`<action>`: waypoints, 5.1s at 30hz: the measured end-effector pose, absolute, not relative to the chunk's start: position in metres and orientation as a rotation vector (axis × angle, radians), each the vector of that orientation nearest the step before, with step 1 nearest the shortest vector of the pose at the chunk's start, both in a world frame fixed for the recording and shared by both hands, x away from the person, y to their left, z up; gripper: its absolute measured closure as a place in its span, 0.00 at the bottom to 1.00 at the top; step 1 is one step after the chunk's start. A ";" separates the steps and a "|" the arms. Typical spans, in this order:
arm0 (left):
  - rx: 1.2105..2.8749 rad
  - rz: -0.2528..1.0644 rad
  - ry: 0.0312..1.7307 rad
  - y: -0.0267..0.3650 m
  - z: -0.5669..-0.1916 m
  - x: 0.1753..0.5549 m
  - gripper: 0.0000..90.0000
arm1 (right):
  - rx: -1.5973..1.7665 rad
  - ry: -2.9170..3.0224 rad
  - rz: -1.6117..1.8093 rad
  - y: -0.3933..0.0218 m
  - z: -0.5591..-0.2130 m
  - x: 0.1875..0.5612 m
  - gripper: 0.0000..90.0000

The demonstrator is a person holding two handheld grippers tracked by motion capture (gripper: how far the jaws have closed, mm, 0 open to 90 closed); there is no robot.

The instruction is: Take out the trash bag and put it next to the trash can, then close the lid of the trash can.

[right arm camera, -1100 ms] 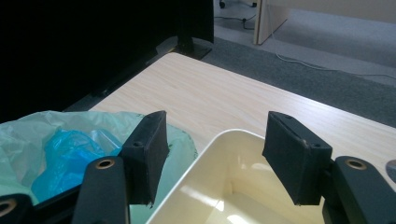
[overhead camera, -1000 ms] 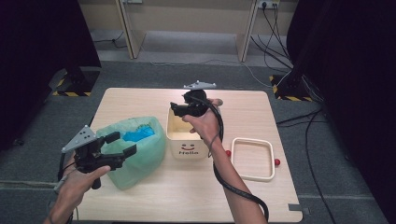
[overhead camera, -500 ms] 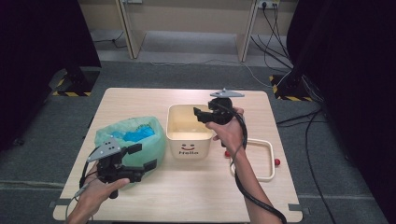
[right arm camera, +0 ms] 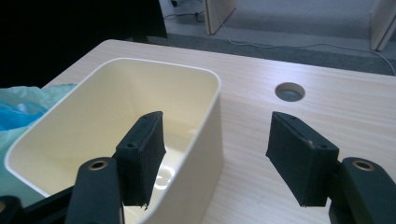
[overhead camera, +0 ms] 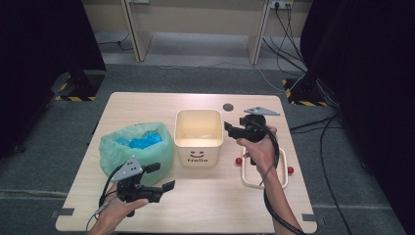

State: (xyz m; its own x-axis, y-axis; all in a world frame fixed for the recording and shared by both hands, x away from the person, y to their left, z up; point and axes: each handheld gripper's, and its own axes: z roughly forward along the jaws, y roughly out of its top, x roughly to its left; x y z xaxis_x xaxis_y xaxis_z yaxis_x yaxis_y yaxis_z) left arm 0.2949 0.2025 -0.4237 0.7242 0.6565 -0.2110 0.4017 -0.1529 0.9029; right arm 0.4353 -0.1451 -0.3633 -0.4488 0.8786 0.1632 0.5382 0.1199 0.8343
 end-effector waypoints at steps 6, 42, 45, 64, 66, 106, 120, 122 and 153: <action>1.779 0.279 0.853 0.204 -0.439 0.295 0.17 | 1.425 2.008 1.223 -0.162 -0.378 0.431 0.41; 1.919 0.378 0.835 0.203 -0.497 0.287 0.17 | 1.603 1.856 1.106 -0.225 -0.447 0.408 0.33; 1.925 0.388 0.835 0.203 -0.498 0.287 0.17 | 1.608 1.859 1.088 -0.229 -0.452 0.406 0.33; 2.015 0.359 0.871 0.203 -0.509 0.292 0.17 | 1.708 1.807 1.056 -0.261 -0.467 0.402 0.31; 2.035 0.353 0.872 0.202 -0.510 0.292 0.17 | 1.717 1.800 1.053 -0.264 -0.468 0.401 0.31; 2.158 0.361 0.871 0.200 -0.522 0.295 0.16 | 1.767 1.763 0.876 -0.296 -0.488 0.403 0.40; 2.158 0.360 0.869 0.200 -0.523 0.295 0.16 | 1.748 1.813 0.787 -0.298 -0.500 0.408 0.56; 2.159 0.360 0.869 0.200 -0.523 0.295 0.15 | 1.742 1.826 0.781 -0.297 -0.502 0.408 0.63; 2.116 0.335 0.863 0.196 -0.517 0.293 0.17 | 1.720 1.736 0.944 -0.299 -0.472 0.399 0.89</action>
State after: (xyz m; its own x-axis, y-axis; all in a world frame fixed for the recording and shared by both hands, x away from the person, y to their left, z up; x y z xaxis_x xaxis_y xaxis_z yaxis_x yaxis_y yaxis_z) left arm 0.2928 0.1958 -0.5174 0.7313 0.6800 -0.0535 0.4653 -0.4400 0.7680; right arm 0.3995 -0.2994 -0.4718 -0.0625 0.9918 0.1113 0.6324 -0.0469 0.7732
